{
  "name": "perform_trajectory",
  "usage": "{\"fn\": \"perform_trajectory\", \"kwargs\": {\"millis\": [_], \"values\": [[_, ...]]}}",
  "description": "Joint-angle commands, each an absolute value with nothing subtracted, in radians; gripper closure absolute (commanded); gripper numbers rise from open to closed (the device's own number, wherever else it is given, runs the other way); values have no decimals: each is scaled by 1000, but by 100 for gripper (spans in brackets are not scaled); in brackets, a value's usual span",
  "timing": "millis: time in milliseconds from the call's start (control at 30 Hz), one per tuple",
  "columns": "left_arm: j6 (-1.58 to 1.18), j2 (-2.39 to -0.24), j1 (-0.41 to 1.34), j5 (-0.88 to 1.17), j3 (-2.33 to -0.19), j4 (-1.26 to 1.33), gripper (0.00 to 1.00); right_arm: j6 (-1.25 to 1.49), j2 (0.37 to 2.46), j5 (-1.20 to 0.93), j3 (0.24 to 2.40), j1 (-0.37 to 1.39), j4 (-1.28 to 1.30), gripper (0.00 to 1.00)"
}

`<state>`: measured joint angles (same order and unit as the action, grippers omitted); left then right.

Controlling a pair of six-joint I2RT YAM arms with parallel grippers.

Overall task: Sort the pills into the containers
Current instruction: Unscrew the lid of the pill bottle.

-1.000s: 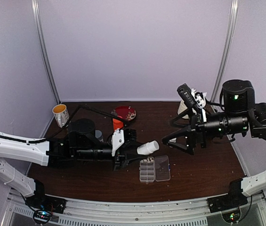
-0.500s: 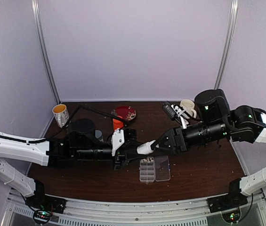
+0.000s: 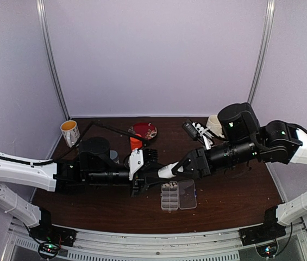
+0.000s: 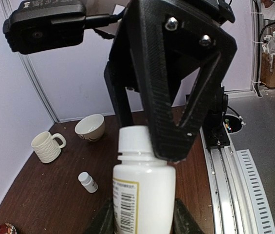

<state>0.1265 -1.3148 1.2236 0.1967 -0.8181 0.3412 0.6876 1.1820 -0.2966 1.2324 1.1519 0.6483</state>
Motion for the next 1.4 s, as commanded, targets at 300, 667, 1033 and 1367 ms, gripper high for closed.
{"fn": "perform_trajectory", "kwargs": {"millis": [300,667,1033,1367], "values": [[140,-1314,1219,196,-844,379,83,675,1193,-305,1293,1157,673,73],[139,-1314,1218,196,-850,372,83,651,1217,-324,1307,1157,694,58],[138,-1312,1219,195,-845,369,84,624,1221,-322,1318,1157,704,78],[137,-1312,1219,195,-847,368,84,612,1224,-305,1337,1157,723,57]]}}
